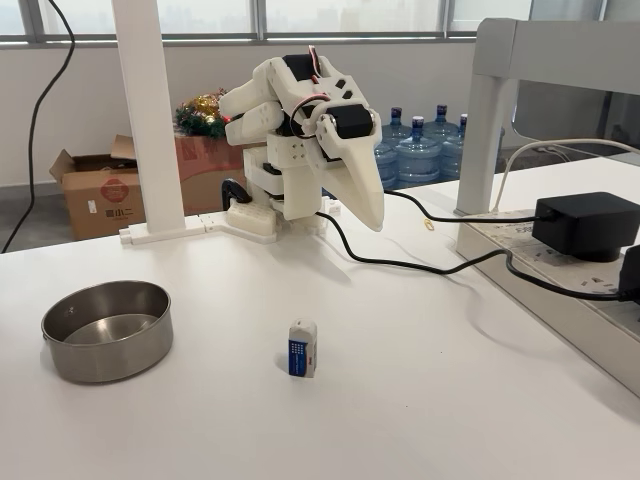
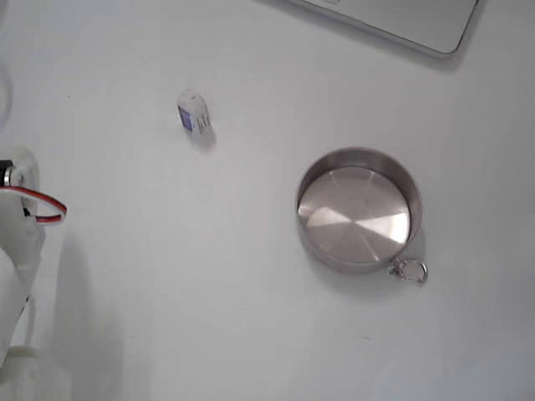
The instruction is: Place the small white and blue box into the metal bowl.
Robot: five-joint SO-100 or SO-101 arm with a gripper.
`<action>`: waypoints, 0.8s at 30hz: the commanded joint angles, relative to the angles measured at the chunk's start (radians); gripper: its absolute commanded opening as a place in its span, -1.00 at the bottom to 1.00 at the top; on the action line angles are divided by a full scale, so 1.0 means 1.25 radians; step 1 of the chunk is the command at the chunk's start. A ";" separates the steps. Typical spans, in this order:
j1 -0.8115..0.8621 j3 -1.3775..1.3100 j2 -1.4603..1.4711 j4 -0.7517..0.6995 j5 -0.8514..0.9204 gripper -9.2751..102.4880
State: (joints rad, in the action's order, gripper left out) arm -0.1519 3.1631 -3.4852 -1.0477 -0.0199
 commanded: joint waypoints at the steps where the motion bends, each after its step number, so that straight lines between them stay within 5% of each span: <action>1: -0.004 0.037 -0.012 -0.006 0.006 -0.89; 16: 0.049 0.031 0.061 0.006 0.006 -0.90; 24: 0.050 0.037 0.383 0.454 -0.047 -0.90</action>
State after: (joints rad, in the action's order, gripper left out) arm -0.0951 3.1661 -3.1799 -0.7639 -0.0261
